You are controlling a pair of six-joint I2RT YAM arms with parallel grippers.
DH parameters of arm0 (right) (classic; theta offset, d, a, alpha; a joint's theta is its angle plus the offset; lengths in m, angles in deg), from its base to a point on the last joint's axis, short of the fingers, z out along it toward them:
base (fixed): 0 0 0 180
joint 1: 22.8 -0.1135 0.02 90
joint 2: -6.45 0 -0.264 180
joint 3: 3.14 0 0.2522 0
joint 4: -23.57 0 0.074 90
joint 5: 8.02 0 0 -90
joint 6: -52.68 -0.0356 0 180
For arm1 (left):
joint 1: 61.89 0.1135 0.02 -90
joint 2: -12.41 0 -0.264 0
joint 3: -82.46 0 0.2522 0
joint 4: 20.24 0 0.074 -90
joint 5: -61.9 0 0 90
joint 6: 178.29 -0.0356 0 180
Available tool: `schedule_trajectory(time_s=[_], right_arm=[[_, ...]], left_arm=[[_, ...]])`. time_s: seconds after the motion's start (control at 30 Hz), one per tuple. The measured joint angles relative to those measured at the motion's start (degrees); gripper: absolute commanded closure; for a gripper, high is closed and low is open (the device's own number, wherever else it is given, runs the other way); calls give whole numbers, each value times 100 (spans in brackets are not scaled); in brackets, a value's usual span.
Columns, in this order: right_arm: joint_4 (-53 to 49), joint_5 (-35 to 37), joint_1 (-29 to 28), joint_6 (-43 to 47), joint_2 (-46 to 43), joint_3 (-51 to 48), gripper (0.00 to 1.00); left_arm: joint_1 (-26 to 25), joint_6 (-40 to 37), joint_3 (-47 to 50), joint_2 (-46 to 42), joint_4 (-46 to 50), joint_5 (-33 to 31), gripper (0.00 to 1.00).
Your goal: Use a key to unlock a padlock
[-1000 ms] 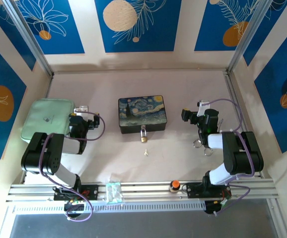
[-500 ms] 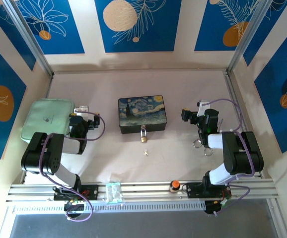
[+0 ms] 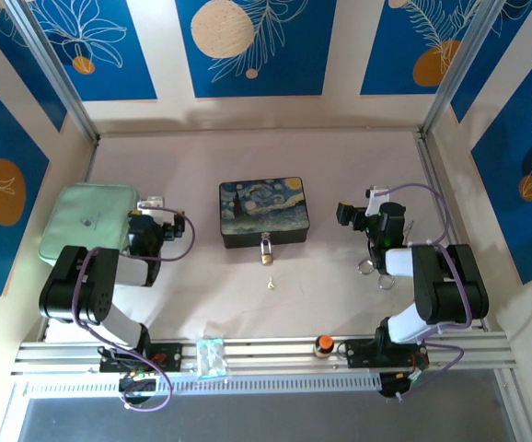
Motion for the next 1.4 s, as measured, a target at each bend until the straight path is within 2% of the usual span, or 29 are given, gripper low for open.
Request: schedule_trajectory(time_s=[0.27,0.47,0.67,0.73,0.87,1.03,1.17,1.23,1.33,1.4], right_arm=[[0,-2,0,2,0,0,1],[-39,-120,15,22,-20,0,1],[-975,-101,-186,197,-887,90,1],[-1580,-87,-328,190,-1307,356,1],[-3110,186,-758,-101,-2026,1248,1],[-4376,247,-1069,-929,-2986,1541,1],[-5053,-575,-699,-1692,-3571,1349,2],[-5289,-962,-732,-1967,-3742,1189,2],[-5554,-1270,-1285,-2201,-3847,973,2],[-5803,-1191,-1961,-2343,-3832,903,3]], left_arm=[[0,-2,0,0,0,17,1],[2,-131,-57,-79,175,269,1],[0,-101,-155,-1185,1102,201,1],[-4,149,-289,-1652,1521,70,1],[24,1506,-800,-2612,2719,-157,1],[37,2855,-557,-3344,2680,693,1],[31,3650,-337,-3541,3036,1434,1],[-15,3904,-291,-3652,3226,1814,1],[-267,4109,-245,-3838,3567,2212,1],[-636,4094,-264,-3921,3947,2363,1]])
